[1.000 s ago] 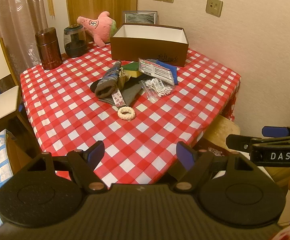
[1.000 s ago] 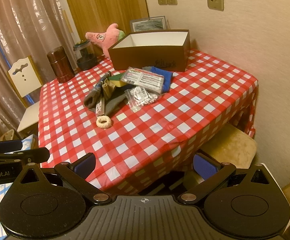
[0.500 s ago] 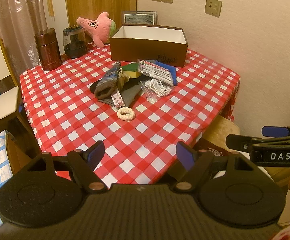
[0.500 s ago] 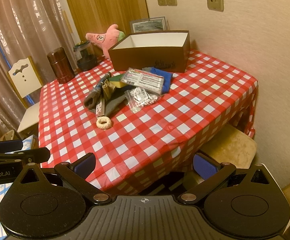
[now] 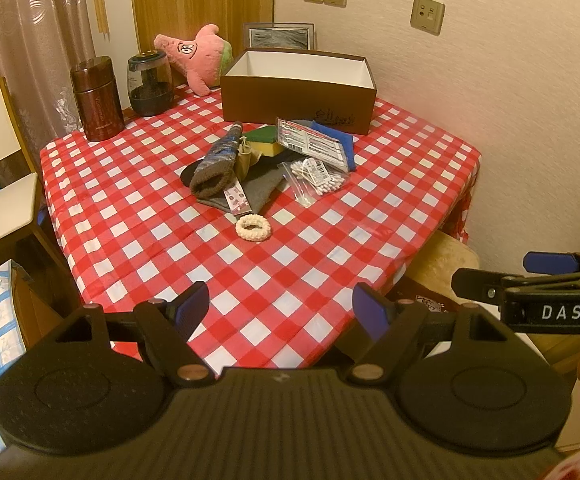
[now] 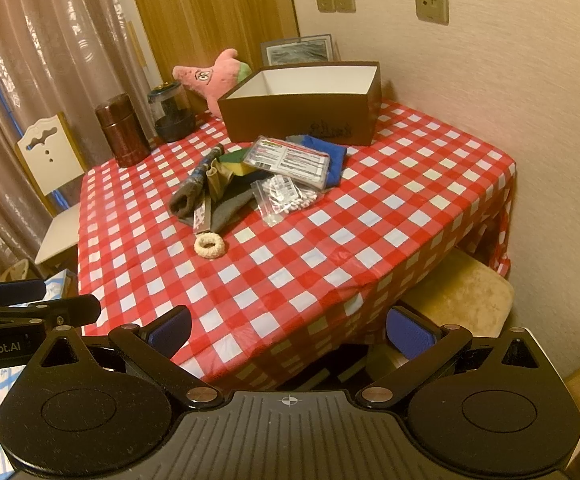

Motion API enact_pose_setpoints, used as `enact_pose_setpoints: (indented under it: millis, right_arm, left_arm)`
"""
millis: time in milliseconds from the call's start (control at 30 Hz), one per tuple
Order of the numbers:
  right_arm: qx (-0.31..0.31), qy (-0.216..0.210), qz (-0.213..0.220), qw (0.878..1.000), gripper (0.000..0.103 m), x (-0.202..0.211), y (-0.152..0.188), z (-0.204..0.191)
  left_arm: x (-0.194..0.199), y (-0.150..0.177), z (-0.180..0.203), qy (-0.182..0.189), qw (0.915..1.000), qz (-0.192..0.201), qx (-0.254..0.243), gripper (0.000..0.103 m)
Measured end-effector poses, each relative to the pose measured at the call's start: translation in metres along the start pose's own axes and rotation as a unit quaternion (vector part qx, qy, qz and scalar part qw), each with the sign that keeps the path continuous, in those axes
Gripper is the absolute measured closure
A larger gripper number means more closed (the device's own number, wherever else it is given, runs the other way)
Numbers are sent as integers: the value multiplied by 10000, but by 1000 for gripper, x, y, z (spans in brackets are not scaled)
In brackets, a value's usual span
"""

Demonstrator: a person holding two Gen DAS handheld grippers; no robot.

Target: Organize soft objects

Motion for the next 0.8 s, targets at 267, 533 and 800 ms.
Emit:
enact_pose_setpoints:
  millis: [267, 533, 800]
  right_arm:
    - [-2, 4, -5, 10000, 0, -1, -1, -1]
    - [-4, 2, -2, 10000, 0, -3, -2, -3]
    - [-5, 2, -1, 10000, 0, -5, -4, -8]
  left_arm:
    - [0, 0, 0, -1, 10000, 0, 0, 26]
    - [0, 0, 0, 3, 10000, 0, -2, 26]
    - [0, 0, 0, 4, 10000, -1, -3, 26]
Point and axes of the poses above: each gripper's, at about its wrist camera, not at the fingertips, and x roughly against the way its jaws point, z to its right, y to its underside, the point moved 4 cm from there along -x, roughly the way its jaws point, and after that the axes turned 9 degrees about -z, right-handed, at the moved point
